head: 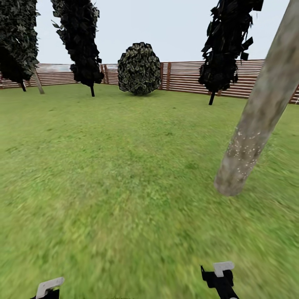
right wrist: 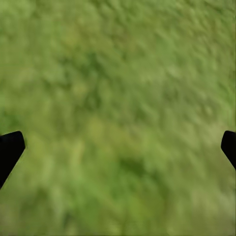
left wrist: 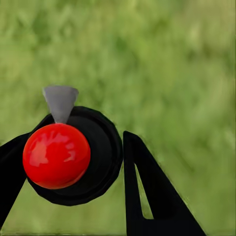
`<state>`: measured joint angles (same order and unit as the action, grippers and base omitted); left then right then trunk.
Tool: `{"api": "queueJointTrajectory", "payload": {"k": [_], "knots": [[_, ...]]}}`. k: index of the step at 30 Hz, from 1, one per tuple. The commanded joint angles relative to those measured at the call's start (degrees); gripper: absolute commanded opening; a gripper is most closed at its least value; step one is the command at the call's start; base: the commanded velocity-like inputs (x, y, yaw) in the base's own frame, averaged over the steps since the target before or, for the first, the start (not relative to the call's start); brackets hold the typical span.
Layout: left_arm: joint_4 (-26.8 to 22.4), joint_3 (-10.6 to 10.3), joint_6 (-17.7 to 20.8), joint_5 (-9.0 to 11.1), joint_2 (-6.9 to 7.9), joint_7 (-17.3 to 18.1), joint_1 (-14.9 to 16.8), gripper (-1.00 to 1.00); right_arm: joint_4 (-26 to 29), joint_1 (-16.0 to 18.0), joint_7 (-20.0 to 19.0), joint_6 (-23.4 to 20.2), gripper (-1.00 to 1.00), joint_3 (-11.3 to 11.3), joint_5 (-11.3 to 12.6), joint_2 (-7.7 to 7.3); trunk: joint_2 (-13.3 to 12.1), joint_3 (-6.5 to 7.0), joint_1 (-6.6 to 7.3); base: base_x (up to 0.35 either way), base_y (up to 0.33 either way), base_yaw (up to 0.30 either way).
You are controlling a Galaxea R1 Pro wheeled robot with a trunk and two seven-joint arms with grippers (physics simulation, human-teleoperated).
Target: In the garden, pick up the pesticide atomizer on the floor and spray pesticide onto both trees until each tree trunk is fully covered.
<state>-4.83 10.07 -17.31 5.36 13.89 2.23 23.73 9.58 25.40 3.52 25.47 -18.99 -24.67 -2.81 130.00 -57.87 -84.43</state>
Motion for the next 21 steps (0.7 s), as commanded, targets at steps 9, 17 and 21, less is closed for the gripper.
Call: {"api": "queueJointTrajectory", "payload": {"k": [9,17,21], "knots": [[0.0,0.0,0.0,0.1,-0.01,0.0,0.0,-1.0,0.0,0.0,0.0,0.0,1.0,0.0,0.0,0.02,0.0,0.0,0.0,0.0,0.118,0.282],[0.0,0.2,0.1,0.2,0.0,-0.2,0.0,-1.0,0.0,0.0,0.0,0.0,1.0,0.0,0.0,0.0,0.0,0.0,0.0,0.036,0.312,0.282],[0.0,0.2,0.1,0.2,0.0,-0.2,0.0,-1.0,0.0,0.0,0.0,0.0,1.0,0.0,0.0,0.0,0.0,0.0,0.0,0.088,0.33,0.282]]}}
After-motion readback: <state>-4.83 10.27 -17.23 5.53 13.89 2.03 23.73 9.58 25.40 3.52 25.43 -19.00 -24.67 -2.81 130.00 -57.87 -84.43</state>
